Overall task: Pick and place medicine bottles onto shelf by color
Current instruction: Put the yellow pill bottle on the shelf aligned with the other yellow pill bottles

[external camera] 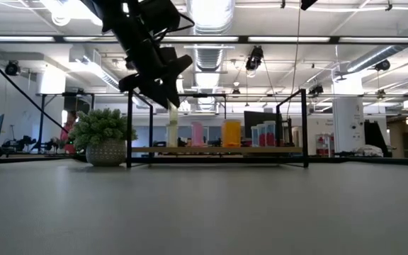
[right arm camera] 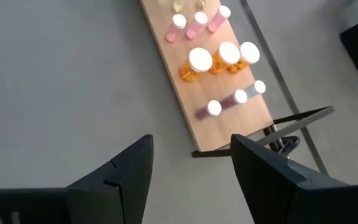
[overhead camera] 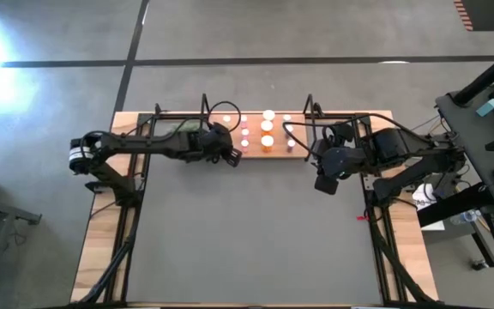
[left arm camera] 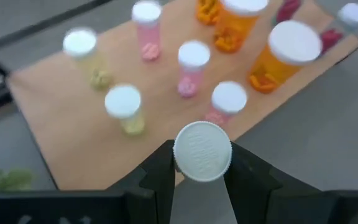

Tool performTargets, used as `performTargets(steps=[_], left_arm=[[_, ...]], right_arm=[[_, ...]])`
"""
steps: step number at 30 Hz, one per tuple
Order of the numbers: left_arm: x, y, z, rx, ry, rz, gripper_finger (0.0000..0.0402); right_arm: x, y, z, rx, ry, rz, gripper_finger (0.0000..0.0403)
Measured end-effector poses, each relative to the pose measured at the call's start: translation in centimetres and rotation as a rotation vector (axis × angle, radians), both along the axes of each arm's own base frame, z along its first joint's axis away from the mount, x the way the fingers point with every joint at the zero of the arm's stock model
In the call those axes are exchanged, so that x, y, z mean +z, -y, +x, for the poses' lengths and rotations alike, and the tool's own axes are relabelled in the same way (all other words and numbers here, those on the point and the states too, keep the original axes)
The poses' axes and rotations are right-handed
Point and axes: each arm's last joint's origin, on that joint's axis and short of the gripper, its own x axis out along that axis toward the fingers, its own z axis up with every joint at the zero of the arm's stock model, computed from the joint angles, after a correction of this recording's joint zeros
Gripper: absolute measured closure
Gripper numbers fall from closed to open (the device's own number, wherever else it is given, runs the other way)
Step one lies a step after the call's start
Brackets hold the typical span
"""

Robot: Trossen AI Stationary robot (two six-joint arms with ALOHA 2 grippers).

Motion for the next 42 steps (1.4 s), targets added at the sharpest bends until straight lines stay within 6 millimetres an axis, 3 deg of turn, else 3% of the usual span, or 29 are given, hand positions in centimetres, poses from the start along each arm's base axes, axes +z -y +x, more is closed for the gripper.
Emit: performTargets(steps=[10,17,21,33,42], left_arm=[[1.6,0.1,0.7,-0.193,-0.023,0.052,0.0299],[1.5,0.6,0.9,-0.581,-0.120,0.121,0.0299],[1.4,0.7,0.8,-0.702,-0.183,0.187,0.0299],[0.4,-1.1,-0.3,-0.766,-0.273,0.207,0.0299],[-1.8,-2.2,0.4,-0.786,-0.333,0.155,0.0299]], right_arm=[[0.0,0.0,0.0,-0.009,0.003,0.005,0.0197],[0.0,0.0,0.0,-0.012,0.005,0.007,0.0197],[0.0,0.0,0.0,-0.008,0.003,0.005,0.0197],[0.0,0.0,0.0,-0.005,0.002,0.003,0.0197],[0.0,0.0,0.0,0.016,-0.008,-0.009,0.0197]])
